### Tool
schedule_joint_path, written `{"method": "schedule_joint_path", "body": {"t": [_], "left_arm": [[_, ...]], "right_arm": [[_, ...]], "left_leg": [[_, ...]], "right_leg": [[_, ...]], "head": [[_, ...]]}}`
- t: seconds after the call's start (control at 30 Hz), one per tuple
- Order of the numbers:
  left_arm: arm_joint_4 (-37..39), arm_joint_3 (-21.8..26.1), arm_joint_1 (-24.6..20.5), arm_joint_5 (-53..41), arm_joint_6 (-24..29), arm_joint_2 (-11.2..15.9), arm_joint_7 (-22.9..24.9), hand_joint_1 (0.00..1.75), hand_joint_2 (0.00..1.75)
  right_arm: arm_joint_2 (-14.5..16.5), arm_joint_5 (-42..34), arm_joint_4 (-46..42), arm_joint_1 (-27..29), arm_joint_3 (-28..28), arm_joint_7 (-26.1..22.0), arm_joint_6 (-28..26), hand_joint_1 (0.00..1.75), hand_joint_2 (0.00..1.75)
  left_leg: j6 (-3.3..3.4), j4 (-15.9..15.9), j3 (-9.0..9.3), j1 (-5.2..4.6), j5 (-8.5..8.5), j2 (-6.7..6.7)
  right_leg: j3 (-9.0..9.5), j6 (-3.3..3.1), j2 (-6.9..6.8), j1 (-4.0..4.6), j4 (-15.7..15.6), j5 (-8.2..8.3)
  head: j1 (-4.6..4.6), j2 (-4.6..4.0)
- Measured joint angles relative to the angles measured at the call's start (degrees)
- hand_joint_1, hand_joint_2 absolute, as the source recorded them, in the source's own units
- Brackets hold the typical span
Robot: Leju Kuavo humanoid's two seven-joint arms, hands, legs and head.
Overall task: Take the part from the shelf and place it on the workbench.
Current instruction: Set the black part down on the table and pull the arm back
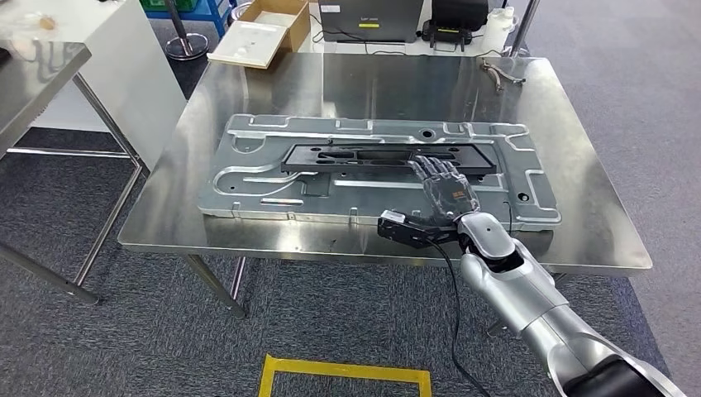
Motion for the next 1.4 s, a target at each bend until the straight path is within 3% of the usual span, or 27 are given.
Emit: {"method": "schedule_joint_path", "body": {"t": [0.03,0.1,0.13,0.17,0.23,0.27,0.33,0.4,0.5,0.53,0.6,0.63,0.67,0.73,0.77,0.83,0.9,1.0,1.03,1.07,1.1,1.17,1.23,1.27,1.3,1.37,1.4], "left_arm": [[0.0,0.0,0.0,0.0,0.0,0.0,0.0,0.0,0.0],[0.0,0.0,0.0,0.0,0.0,0.0,0.0,0.0,0.0],[0.0,0.0,-0.1,0.0,0.0,0.0,0.0,0.0,0.0],[0.0,0.0,-0.1,0.0,0.0,0.0,0.0,0.0,0.0],[0.0,0.0,-0.2,0.0,0.0,0.0,0.0,0.0,0.0],[0.0,0.1,-0.3,0.0,0.0,0.0,0.0,0.0,0.0],[0.0,0.2,-0.2,0.1,0.0,0.1,0.0,0.0,0.0],[0.0,0.4,-0.3,0.2,0.0,0.1,0.0,0.0,0.0],[0.0,0.5,-0.5,0.2,0.0,0.1,0.0,0.0,0.0],[0.0,0.5,-0.5,0.2,0.0,0.1,0.0,0.0,0.0],[0.0,0.6,-0.4,0.2,0.0,0.1,0.0,0.0,0.0],[0.0,0.7,-0.4,0.2,0.1,0.1,0.0,0.0,0.0],[0.0,0.8,-0.4,0.2,0.1,0.1,0.0,0.0,0.0],[0.0,0.9,-0.3,0.3,0.2,0.0,0.0,0.0,0.0],[0.0,1.0,-0.3,0.4,0.2,-0.1,-0.1,0.0,0.0],[0.0,1.3,-0.3,0.5,0.3,-0.1,-0.1,0.0,0.0],[0.0,1.5,-0.1,0.6,0.3,0.0,-0.3,0.0,0.0],[0.0,1.8,0.2,1.0,0.5,0.0,-0.5,0.0,0.0],[0.0,2.0,0.3,1.2,0.6,0.0,-0.6,0.0,0.0],[0.0,2.2,0.4,1.4,0.7,0.0,-0.8,0.0,0.0],[0.0,2.4,0.4,1.6,0.8,0.0,-0.9,0.0,0.0],[0.0,3.0,0.5,2.3,1.1,0.1,-1.4,0.0,0.0],[0.0,3.5,0.6,2.8,1.3,0.1,-1.8,0.0,0.0],[0.0,3.8,0.7,3.1,1.4,0.1,-2.0,0.0,0.0],[0.0,4.2,0.8,3.3,1.5,0.1,-2.1,0.0,0.0],[0.0,5.0,1.1,3.8,1.8,0.1,-2.2,0.0,0.0],[0.0,5.4,1.2,3.9,2.0,0.1,-2.2,0.0,0.0]], "right_arm": [[-0.2,0.0,0.0,0.0,0.0,0.0,0.0,0.0,0.0],[-0.5,-0.1,0.0,0.1,0.0,-0.2,0.1,0.0,0.0],[-0.6,-0.2,0.1,0.2,0.0,-0.3,0.1,0.0,0.0],[-0.6,-0.2,0.0,0.2,0.0,-0.3,0.1,0.0,0.0],[-0.6,-0.4,0.0,0.2,0.0,-0.4,0.2,0.0,0.0],[-0.6,-0.4,-0.1,0.1,0.0,-0.5,0.2,0.0,0.0],[-0.5,-0.5,-0.1,0.1,0.0,-0.5,0.2,0.0,0.0],[-0.3,-0.5,0.0,0.2,0.0,-0.5,0.1,0.0,0.0],[0.1,-0.6,0.2,0.4,0.0,-0.5,0.0,0.0,0.0],[0.3,-0.6,0.3,0.4,0.0,-0.5,0.0,0.0,0.0],[0.5,-0.6,0.4,0.6,0.0,-0.5,-0.1,0.0,0.0],[0.5,-0.6,0.4,0.7,0.0,-0.5,-0.1,0.0,0.0],[0.5,-0.6,0.4,0.7,0.0,-0.5,-0.2,0.0,0.0],[0.5,-0.7,0.3,0.6,-0.1,-0.6,-0.6,0.0,0.0],[0.5,-0.8,0.2,0.6,-0.1,-0.7,-0.8,0.0,0.0],[0.6,-1.2,0.1,1.0,-0.2,-1.0,-1.4,0.0,0.0],[0.6,-1.8,0.0,2.2,-0.3,-1.4,-2.2,0.0,0.0],[0.2,-2.6,-1.1,5.1,-0.8,-2.1,-3.6,0.0,0.0],[0.0,-3.0,-1.6,6.4,-1.0,-2.4,-4.2,0.0,0.0],[-0.2,-3.4,-2.3,7.9,-1.3,-2.8,-5.1,0.0,0.0],[-0.4,-3.8,-3.1,9.7,-1.6,-3.3,-6.0,0.0,0.0],[-0.5,-4.4,-5.4,13.9,-2.6,-4.2,-8.0,0.0,0.0],[-0.5,-4.7,-8.5,18.7,-4.1,-5.2,-10.0,0.0,0.0],[-0.5,-4.6,-10.1,21.2,-5.0,-5.7,-11.1,0.0,0.0],[-0.5,-4.5,-11.7,23.6,-5.9,-6.3,-12.0,0.0,0.0],[-0.5,-3.8,-14.6,28.8,-7.8,-7.3,-13.6,0.0,0.0],[-0.4,-3.3,-16.0,31.5,-8.8,-7.6,-14.1,0.0,0.0]], "left_leg": [[-0.25,2.8,-0.16,0.17,-0.76,0.03],[-0.72,3.7,1.88,0.54,1.52,0.08],[-0.92,1.2,4.33,0.74,3.26,0.05],[-1.05,-2.8,7.32,0.87,3.75,-0.14],[-0.42,-9.8,12.02,0.76,2.7,-0.59],[0.12,-11.5,12.9,0.6,1.95,-0.76],[1.43,-12.0,12.52,0.44,2.69,-0.61],[2.58,-12.3,11.58,0.45,4.25,-0.35],[3.41,-12.4,8.98,0.33,6.67,-0.23],[3.46,-12.3,7.96,0.2,7.41,-0.22],[3.46,-12.1,5.85,-0.09,8.87,-0.22],[3.43,-12.1,4.9,-0.24,9.57,-0.22],[3.37,-12.0,4.12,-0.36,10.24,-0.21],[3.04,-11.9,3.16,-0.61,11.42,-0.16],[2.75,-12.0,2.96,-0.58,12.04,-0.09],[2.03,-12.6,2.79,-0.46,13.26,0.02],[1.28,-11.9,2.15,-0.32,11.64,0.04],[0.31,-3.3,-0.11,0.04,2.71,0.16],[0.01,0.5,-0.62,0.18,0.84,0.21],[-0.25,3.4,-0.54,0.32,0.65,0.26],[-0.45,4.6,0.26,0.45,1.85,0.31],[-0.74,1.1,4.95,0.72,4.91,0.2],[-0.4,-7.4,11.56,0.64,3.34,-0.39],[0.06,-10.7,13.7,0.55,1.85,-0.61],[0.66,-12.5,14.73,0.36,0.84,-0.7],[2.01,-13.0,14.35,0.28,1.49,-0.35],[2.66,-13.1,13.85,0.27,2.12,-0.18]], "right_leg": [[-1.01,0.1,-0.07,-0.03,0.1,0.68],[-3.14,0.49,-0.15,-0.21,0.7,1.91],[-4.15,0.79,-0.14,-0.33,1.0,2.45],[-5.05,1.14,-0.11,-0.41,1.5,2.91],[-6.09,1.91,-0.04,-0.49,2.1,3.79],[-6.24,2.27,-0.02,-0.55,2.2,4.3],[-6.28,3.02,0.06,-0.72,1.8,5.21],[-7.2,3.47,0.41,-0.89,3.3,2.82],[-9.52,3.38,1.13,-0.94,12.6,-5.79],[-9.82,3.33,1.25,-0.91,15.8,-7.06],[-8.27,2.98,1.31,-0.79,18.1,-5.63],[-6.17,2.63,1.3,-0.65,16.5,-4.05],[-3.12,2.1,1.18,-0.39,13.2,-3.18],[3.07,1.36,0.79,0.2,4.9,-4.32],[4.91,1.2,0.68,0.5,2.0,-5.22],[5.43,1.17,0.7,0.62,-0.1,-5.12],[4.41,0.67,0.49,0.32,-0.6,-3.49],[1.76,0.18,0.25,0.1,-0.7,-1.08],[0.69,0.25,0.22,0.09,-0.7,-0.28],[-0.43,0.4,0.19,0.08,-0.6,0.51],[-1.52,0.6,0.16,0.03,-0.4,1.22],[-3.65,1.18,0.19,-0.17,0.3,2.39],[-5.15,1.89,0.33,-0.27,1.2,3.23],[-5.43,2.24,0.39,-0.26,1.5,3.62],[-5.47,2.62,0.44,-0.23,1.5,4.06],[-5.57,3.35,0.61,-0.4,1.4,4.45],[-5.97,3.64,0.81,-0.54,2.0,3.3]], "head": [[0.01,0.0],[0.01,0.0],[0.01,0.0],[0.0,0.0],[0.01,0.0],[0.02,0.0],[0.02,0.0],[0.02,0.0],[0.03,0.0],[0.03,0.0],[0.03,0.0],[0.03,0.0],[0.02,0.0],[0.01,0.0],[0.02,0.0],[0.03,0.0],[0.03,0.0],[0.0,0.0],[0.0,0.0],[0.01,0.0],[0.0,0.0],[0.0,0.0],[-0.01,0.0],[0.0,0.0],[0.0,0.0],[0.02,0.0],[0.02,0.0]]}}
